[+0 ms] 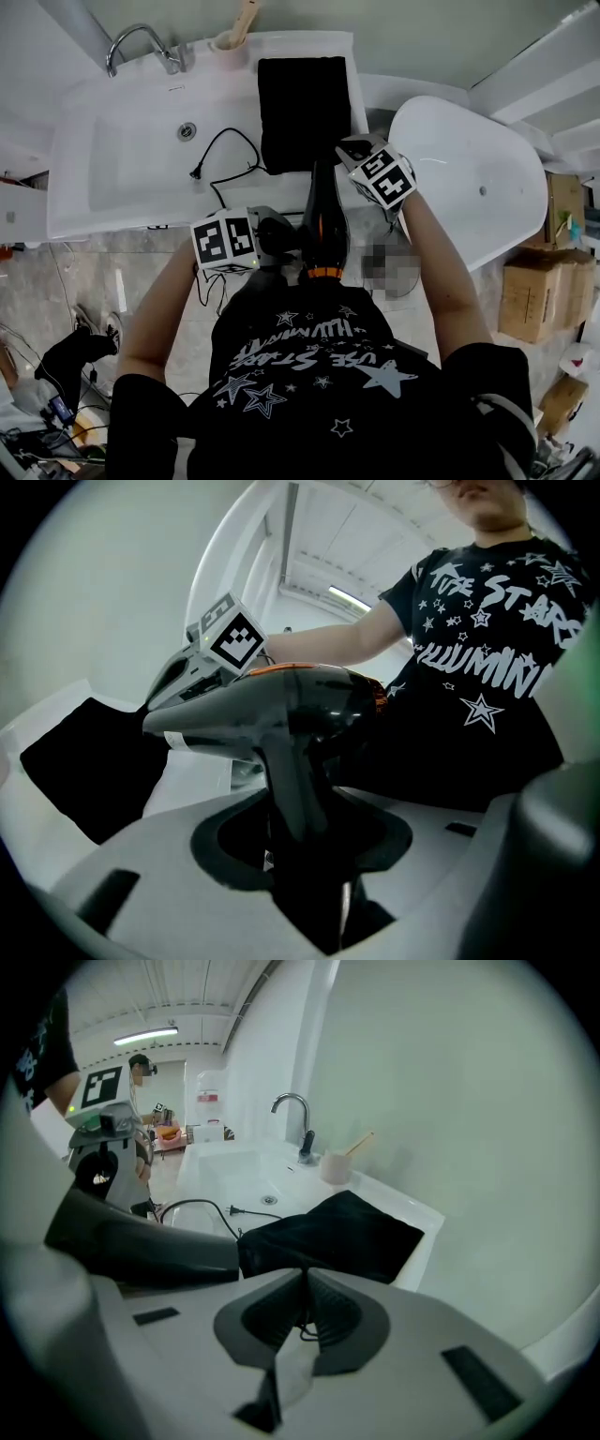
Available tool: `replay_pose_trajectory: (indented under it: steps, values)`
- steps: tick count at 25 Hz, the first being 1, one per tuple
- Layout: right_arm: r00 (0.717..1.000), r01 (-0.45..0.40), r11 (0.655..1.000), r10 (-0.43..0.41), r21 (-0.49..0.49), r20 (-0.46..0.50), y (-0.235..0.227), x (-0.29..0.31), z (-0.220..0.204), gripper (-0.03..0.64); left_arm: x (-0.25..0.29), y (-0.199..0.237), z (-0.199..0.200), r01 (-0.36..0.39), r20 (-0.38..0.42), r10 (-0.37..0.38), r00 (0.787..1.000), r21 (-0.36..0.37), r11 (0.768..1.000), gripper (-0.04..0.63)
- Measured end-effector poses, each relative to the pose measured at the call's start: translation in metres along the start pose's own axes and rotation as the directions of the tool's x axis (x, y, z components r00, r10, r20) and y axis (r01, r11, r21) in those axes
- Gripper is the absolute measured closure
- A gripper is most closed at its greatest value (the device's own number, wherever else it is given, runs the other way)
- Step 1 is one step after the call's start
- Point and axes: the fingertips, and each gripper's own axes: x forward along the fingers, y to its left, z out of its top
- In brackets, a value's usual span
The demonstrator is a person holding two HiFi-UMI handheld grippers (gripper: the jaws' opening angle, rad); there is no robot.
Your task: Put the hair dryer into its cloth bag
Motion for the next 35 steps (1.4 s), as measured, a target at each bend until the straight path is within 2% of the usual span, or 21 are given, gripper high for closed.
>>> replay_pose_trajectory:
  steps: [11, 20, 25, 35]
  values:
    - [1.000, -0.023, 1.000, 0.023, -0.010, -0.001, 0.009, -0.011, -0.002, 0.595, 0.008, 0.019, 0.000, 0.034, -0.061, -0.032, 0.998, 0.034, 0.999, 0.399]
    - [0.999, -0.037, 0.999, 0.037, -0.009, -0.012, 0.010, -0.013, 0.000, 0.595, 0.007, 0.043, -0.002, 0.068, -0.083, -0.066, 0.994, 0.025, 0.997, 0.399]
    - [0.999, -0.046, 0.999, 0.046, 0.007, -0.008, 0.010, -0.013, 0.005, 0.595, 0.001, 0.067, -0.002, 0.067, -0.050, -0.068, 0.996, -0.021, 0.998, 0.398]
    - [0.999, -0.039, 0.999, 0.039, 0.030, 0.005, 0.007, -0.017, 0.013, 0.597, -0.008, 0.112, -0.003, 0.043, 0.007, -0.042, 0.999, -0.161, 0.986, 0.396]
